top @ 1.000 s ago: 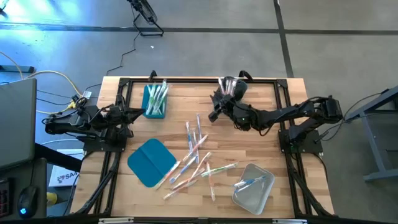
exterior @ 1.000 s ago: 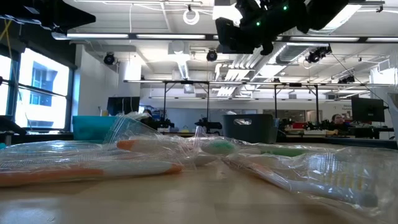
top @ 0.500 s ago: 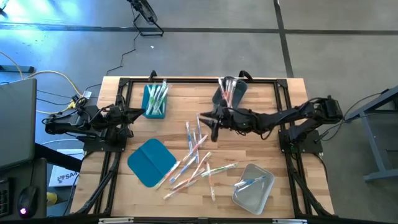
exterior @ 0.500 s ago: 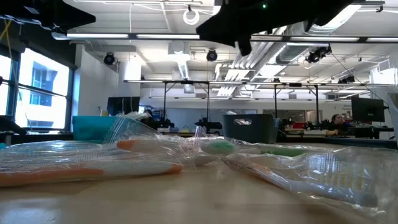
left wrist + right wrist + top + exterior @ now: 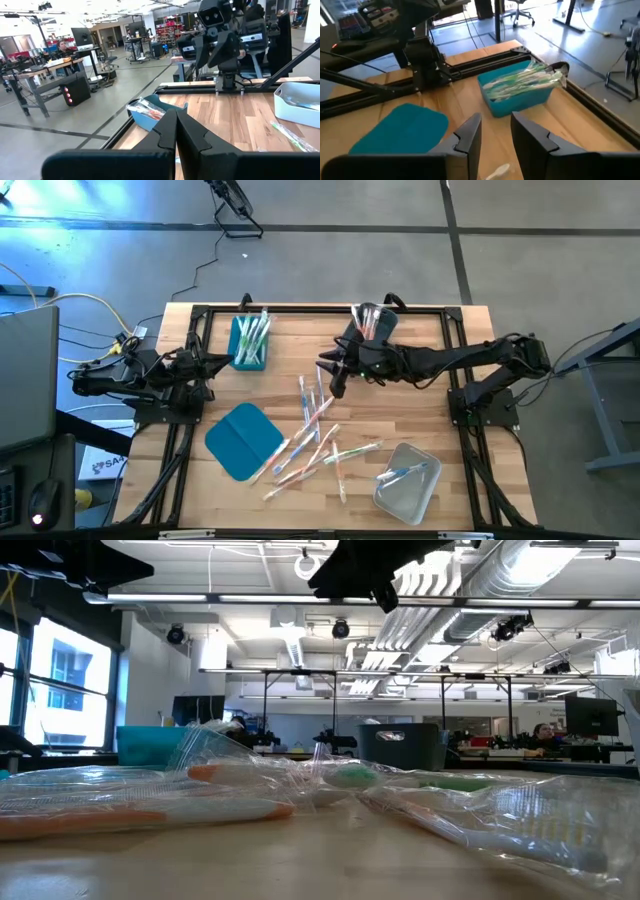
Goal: Pick & Place Toothbrushes
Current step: Put the blue toothbrush into the light gray bin
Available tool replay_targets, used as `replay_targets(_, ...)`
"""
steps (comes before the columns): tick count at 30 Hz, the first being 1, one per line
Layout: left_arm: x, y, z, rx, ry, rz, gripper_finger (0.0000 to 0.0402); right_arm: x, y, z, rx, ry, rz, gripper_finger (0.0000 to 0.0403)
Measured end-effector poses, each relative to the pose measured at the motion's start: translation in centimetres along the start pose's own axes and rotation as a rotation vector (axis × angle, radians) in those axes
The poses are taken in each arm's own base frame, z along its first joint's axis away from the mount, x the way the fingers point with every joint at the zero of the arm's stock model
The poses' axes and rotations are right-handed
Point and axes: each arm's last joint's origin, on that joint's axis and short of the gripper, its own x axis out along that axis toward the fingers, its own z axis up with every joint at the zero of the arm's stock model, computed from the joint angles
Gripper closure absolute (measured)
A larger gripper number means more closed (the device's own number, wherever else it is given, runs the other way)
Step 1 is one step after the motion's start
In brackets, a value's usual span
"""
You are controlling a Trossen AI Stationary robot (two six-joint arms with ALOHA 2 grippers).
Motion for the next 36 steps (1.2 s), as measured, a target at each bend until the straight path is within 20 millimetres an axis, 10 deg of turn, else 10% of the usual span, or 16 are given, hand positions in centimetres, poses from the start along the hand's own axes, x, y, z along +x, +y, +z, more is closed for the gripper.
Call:
replay_targets(26, 0.0, 0.0, 0.0, 0.0, 0.0, 0.001, 0.0401, 8.3, -1.6, -9.1, 0.255, 0.253, -0.207, 0.032)
replay_targets(36, 0.0, 0.0, 0.0, 0.001, 0.0, 0.002, 0.0401, 10.3, 2.0, -8.8, 0.155, 0.254, -0.196, 0.0397)
